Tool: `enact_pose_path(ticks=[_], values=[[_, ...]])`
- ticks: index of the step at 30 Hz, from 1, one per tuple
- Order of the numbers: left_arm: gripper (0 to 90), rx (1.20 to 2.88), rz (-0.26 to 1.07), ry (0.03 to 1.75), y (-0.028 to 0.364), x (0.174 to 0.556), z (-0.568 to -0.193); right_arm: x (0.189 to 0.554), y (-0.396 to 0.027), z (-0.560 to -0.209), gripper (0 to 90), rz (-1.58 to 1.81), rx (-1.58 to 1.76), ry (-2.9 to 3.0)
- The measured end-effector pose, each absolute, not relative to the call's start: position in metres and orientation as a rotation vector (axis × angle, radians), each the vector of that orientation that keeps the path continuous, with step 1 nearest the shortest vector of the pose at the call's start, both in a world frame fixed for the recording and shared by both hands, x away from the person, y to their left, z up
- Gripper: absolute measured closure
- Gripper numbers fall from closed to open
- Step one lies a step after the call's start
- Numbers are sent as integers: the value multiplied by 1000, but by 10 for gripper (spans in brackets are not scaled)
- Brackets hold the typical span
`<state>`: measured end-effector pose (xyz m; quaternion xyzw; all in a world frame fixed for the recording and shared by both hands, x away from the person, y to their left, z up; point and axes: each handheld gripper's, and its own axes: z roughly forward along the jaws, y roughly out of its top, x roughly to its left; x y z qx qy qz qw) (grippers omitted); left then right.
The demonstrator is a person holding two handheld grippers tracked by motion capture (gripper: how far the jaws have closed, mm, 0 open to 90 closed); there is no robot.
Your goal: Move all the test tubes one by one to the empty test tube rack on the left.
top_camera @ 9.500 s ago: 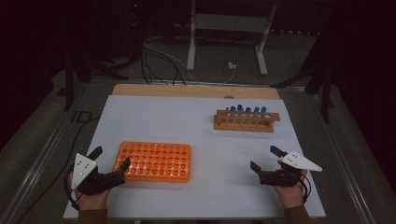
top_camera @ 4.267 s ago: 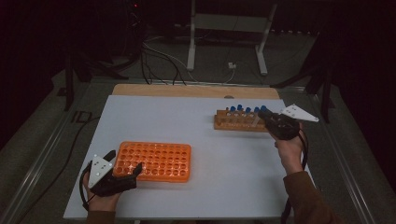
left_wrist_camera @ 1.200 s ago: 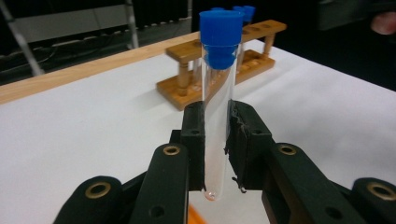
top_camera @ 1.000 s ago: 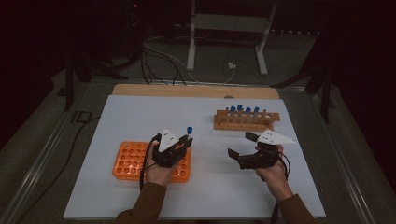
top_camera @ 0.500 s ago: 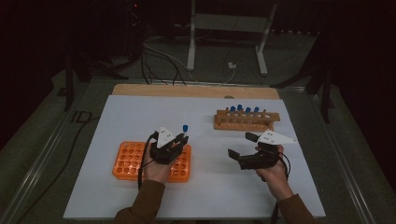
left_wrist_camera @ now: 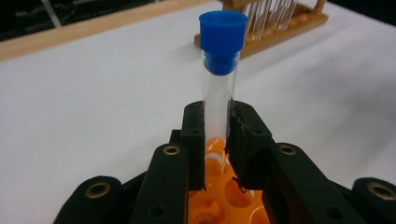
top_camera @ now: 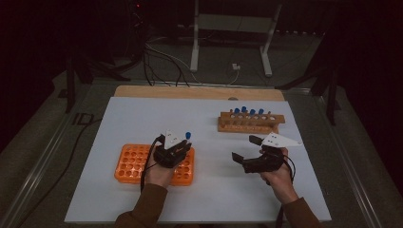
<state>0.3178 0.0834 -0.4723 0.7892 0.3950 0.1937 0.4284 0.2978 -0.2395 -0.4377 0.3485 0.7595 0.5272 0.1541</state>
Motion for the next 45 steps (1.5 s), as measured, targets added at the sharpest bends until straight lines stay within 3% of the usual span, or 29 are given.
enact_pose_path(ticks=[34,36,45], values=[[770,2100,463,1027,76,320,-479,297,-236,-441,40,1503,990,2195],[756,2096,451,1029,77,320,-479,297,-237,-441,40,1506,993,2192],[541,1997,423,983,88,312,-478,299,-239,-441,39,1487,998,2183]])
